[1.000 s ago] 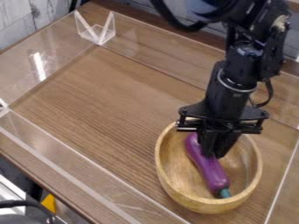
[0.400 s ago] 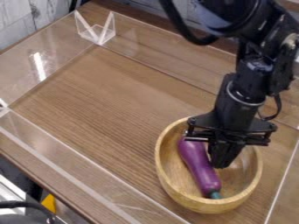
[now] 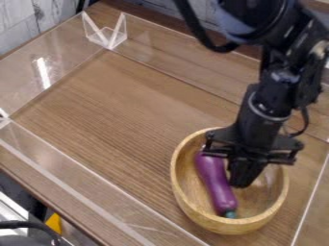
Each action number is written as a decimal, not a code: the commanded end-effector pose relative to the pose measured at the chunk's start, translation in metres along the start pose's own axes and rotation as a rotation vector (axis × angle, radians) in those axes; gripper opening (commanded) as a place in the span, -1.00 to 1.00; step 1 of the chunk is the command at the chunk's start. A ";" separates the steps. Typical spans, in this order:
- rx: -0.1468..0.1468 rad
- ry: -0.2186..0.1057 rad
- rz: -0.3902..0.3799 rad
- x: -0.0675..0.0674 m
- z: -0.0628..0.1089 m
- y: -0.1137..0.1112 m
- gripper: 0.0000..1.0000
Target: Put the purple eggplant in the brown bowl
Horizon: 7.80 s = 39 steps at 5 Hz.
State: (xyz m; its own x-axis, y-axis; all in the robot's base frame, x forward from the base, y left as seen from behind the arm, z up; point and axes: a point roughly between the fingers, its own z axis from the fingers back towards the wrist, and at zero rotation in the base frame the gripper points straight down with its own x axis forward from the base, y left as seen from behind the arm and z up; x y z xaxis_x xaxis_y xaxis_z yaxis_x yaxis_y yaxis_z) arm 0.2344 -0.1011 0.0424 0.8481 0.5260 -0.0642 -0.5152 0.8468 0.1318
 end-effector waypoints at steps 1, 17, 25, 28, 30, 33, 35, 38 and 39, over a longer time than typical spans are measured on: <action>-0.020 -0.027 -0.034 -0.003 -0.009 -0.001 -1.00; -0.040 0.017 0.034 -0.001 0.049 -0.029 -1.00; -0.050 0.039 0.260 0.020 0.041 -0.017 1.00; -0.062 0.044 0.379 0.029 0.026 -0.012 -1.00; -0.062 0.043 0.385 0.027 0.017 -0.036 -1.00; -0.046 0.027 0.244 0.029 0.002 -0.038 -1.00; -0.046 0.029 0.252 0.032 0.008 -0.046 -1.00; -0.043 0.024 0.275 0.053 -0.005 -0.043 -1.00; -0.043 0.026 0.303 0.054 -0.004 -0.038 -1.00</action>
State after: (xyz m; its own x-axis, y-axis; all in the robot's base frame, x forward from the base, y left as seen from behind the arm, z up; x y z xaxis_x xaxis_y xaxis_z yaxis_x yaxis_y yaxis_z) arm 0.2957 -0.1110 0.0360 0.6590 0.7497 -0.0611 -0.7405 0.6609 0.1222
